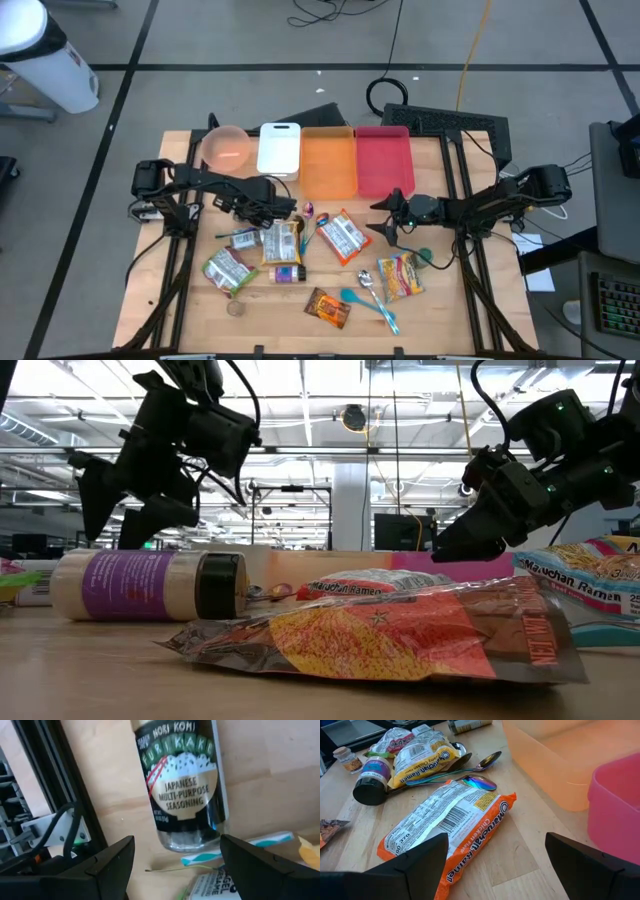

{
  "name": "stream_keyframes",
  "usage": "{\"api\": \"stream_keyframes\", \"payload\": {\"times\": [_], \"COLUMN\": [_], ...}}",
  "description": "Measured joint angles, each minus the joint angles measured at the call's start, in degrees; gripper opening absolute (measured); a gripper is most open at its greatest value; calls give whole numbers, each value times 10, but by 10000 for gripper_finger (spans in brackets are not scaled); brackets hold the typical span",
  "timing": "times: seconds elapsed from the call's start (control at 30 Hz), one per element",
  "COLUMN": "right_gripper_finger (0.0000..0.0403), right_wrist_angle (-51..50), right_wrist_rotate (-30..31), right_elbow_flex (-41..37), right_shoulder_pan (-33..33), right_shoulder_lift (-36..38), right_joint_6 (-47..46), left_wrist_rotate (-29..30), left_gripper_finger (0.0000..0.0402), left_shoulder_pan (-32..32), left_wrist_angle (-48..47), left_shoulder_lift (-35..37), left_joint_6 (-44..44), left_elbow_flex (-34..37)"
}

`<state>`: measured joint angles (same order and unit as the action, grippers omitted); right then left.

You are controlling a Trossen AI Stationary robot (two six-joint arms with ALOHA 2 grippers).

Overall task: Pick & Place Food Item
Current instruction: Put the golden seasoning bottle into the red bin

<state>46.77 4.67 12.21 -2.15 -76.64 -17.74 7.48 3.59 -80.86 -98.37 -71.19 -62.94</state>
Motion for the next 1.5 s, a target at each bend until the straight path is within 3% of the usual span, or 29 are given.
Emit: {"api": "stream_keyframes", "payload": {"times": [0.3,0.67,1.07,1.5], "right_gripper_finger": [325,325,325,325], "right_wrist_angle": [0,-4,-4,-4], "right_wrist_rotate": [0,-1,-2,-2], "right_elbow_flex": [0,0,0,0], "right_shoulder_pan": [0,0,0,0], "right_shoulder_lift": [0,0,0,0], "right_joint_6": [0,0,-2,-2], "left_wrist_rotate": [10,37,-14,-7], "left_gripper_finger": [296,296,296,297], "left_shoulder_pan": [32,39,53,55], "left_wrist_angle": [22,67,224,240], "left_shoulder_lift": [4,65,64,62], "left_joint_6": [-8,-26,-13,6], "left_elbow_flex": [0,1,102,116]}}
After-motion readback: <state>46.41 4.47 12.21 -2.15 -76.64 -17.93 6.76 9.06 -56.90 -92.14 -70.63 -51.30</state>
